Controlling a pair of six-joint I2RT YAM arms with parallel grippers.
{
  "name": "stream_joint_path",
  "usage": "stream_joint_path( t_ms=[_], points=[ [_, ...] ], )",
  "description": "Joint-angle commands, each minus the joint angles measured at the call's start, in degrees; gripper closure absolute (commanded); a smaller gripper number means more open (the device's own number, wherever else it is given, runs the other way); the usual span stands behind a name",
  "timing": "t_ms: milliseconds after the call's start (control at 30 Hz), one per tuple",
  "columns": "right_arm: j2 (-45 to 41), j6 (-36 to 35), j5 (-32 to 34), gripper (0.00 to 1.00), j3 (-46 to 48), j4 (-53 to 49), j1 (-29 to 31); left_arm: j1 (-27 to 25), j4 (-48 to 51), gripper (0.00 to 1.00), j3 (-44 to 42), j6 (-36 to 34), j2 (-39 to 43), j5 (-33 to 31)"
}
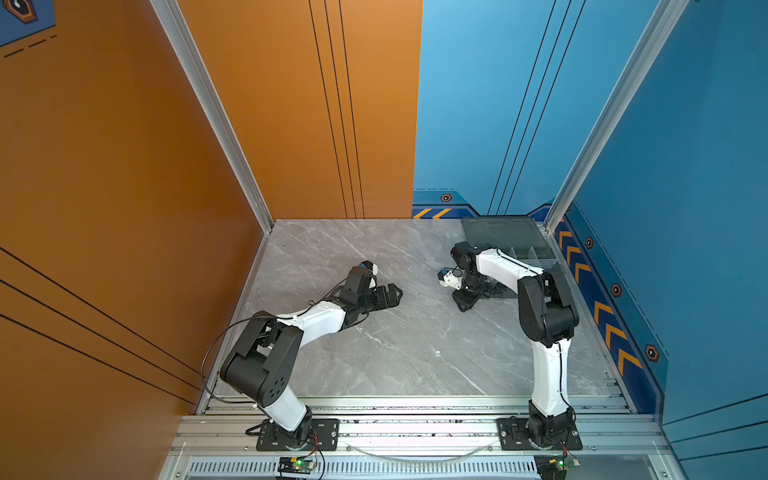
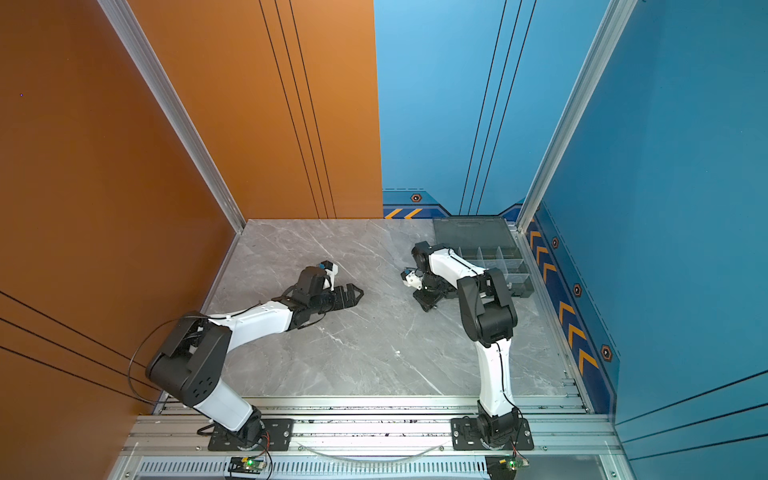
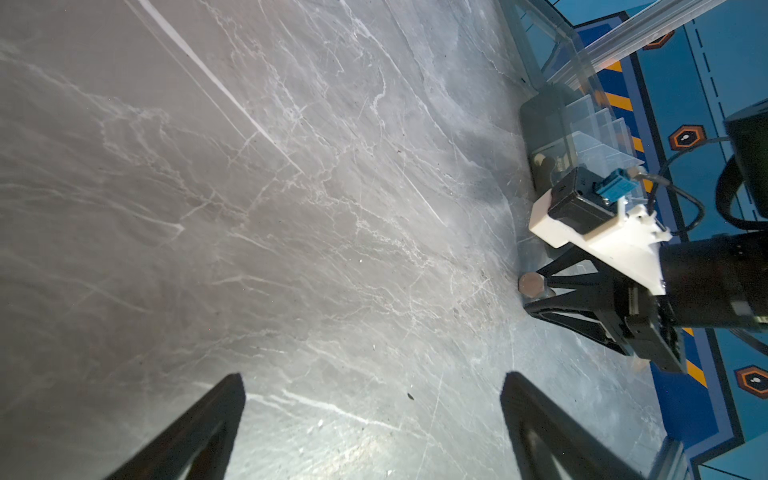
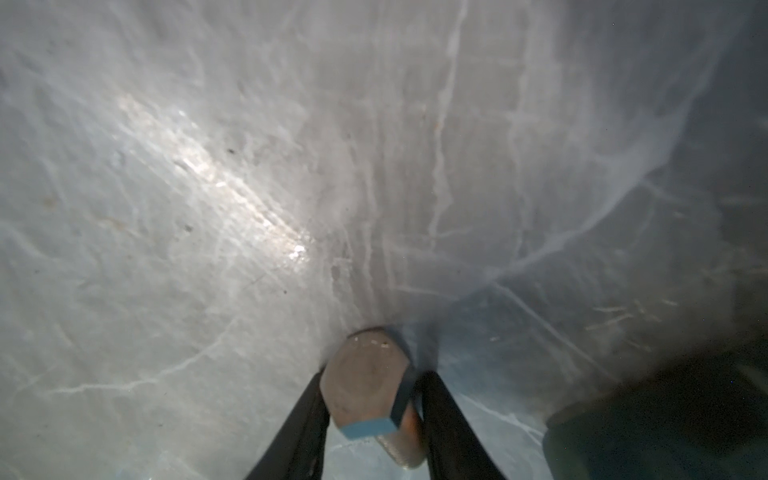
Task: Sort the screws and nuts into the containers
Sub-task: 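Lower the right gripper around the last silver bolt and close, then lift and carry the silver bolt with the right gripper to the box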
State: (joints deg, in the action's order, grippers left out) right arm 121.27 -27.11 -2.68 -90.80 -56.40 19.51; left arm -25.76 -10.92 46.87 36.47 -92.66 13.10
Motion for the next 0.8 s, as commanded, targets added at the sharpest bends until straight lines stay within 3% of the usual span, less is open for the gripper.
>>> stream_joint_path(
  t_ms=[0, 233, 333, 400, 767],
  points=[
    [0.35, 0.66, 0.54, 0.67, 0.65, -1.01, 0.09, 0.64, 0.64, 0.02, -1.0, 0.02, 1.43, -0.76],
    [0.13, 1.97, -0.25, 0.8, 2.4, -0.64, 0.09, 0.62, 0.48, 0.02, -1.25, 0.16, 1.26, -0.79],
    [-0.17, 3.0, -1.82, 0.95, 3.29, -0.54, -0.15, 0.62, 0.33, 0.02, -1.21, 0.1, 1.2, -0.71],
    [-0.58, 4.55, -4.68, 1.0, 3.21, -0.42, -0.79, 0.62, 0.29, 0.02, -1.21, 0.12, 1.25, -0.71],
    [-12.64, 18.33, -18.33, 1.0, 4.37, 7.03, -7.97, 0.73, 0.33, 0.02, -1.35, 0.1, 1.87, -0.8]
  ],
)
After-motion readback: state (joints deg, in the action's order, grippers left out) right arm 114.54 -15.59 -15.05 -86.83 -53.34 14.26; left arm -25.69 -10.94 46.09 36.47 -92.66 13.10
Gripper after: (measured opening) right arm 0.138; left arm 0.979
